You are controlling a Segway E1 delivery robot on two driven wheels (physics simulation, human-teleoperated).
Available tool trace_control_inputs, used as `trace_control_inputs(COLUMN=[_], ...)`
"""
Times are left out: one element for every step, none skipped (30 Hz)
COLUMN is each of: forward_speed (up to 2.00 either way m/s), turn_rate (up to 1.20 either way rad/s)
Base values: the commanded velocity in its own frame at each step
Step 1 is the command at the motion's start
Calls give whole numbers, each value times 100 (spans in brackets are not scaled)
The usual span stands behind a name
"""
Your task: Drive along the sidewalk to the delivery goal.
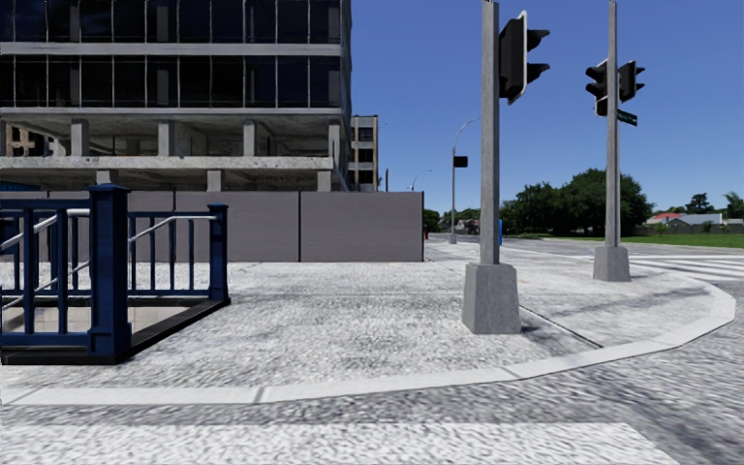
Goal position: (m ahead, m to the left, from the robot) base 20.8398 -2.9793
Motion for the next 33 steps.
trace_control_inputs(forward_speed=[153,153,153,153,153,153,153,152,145,140,140,127,120,118,118,118,118,118,118,118,118,118,118,118,118,118,119,121,127,131,131,132,132], turn_rate=[0,0,0,0,0,0,0,0,0,0,0,0,0,0,0,0,0,0,0,0,0,0,0,0,0,0,0,0,0,0,0,0,0])
